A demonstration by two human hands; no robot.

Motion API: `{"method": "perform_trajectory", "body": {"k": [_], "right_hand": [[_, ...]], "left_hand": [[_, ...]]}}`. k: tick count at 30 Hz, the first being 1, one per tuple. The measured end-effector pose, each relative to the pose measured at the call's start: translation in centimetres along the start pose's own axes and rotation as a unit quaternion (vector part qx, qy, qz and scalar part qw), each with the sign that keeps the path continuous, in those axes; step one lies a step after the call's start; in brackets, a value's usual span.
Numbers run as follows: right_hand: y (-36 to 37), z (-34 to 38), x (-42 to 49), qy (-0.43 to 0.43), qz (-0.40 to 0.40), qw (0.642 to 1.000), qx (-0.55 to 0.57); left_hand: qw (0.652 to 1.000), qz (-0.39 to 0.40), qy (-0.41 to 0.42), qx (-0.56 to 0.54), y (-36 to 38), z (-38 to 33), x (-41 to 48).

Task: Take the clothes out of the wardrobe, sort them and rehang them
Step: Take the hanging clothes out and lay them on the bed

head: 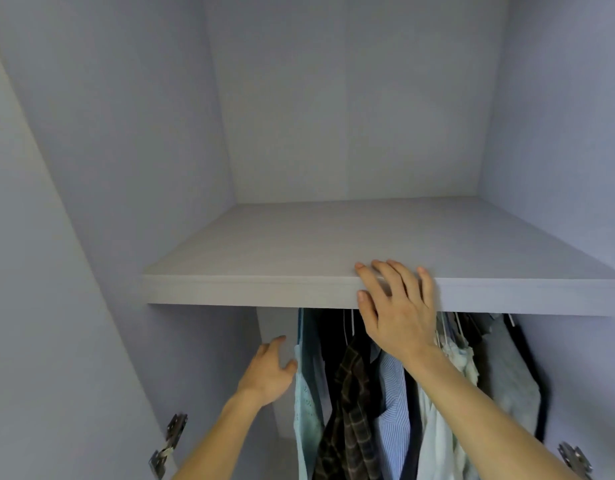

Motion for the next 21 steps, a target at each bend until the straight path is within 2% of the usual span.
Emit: {"method": "perform_trajectory", "body": {"k": [3, 8, 16, 21], "right_hand": [[1.0, 0.2, -0.3, 0.0, -0.072, 0.997, -0.035], [1.3, 0.4, -0.5, -0.016, -0.113, 0.992, -0.047], [1.2, 0.5, -0.4, -0.006, -0.112, 0.993, -0.03], [1.1, 0.5, -0.4, -0.004, -0.111, 0.993, -0.03]], "left_hand": [[0.995, 0.009, -0.041, -0.093, 2.5, 0.8, 2.5], [0.982, -0.016, -0.09, -0.165, 4.9, 1.3, 4.8], [0.971, -0.051, -0.134, -0.193, 5.1, -0.8, 6.0], [0.966, -0.122, -0.098, -0.205, 3.5, -3.7, 5.8]]}}
Point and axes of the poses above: each hand's wrist, its own x-axis towards the middle knuckle, its own y-axis out of the palm, z = x × y, the point moved 7 cm from there along x, towards the middle knuckle, and after that the axes turned 7 degrees about -x, right-handed, at the moved point
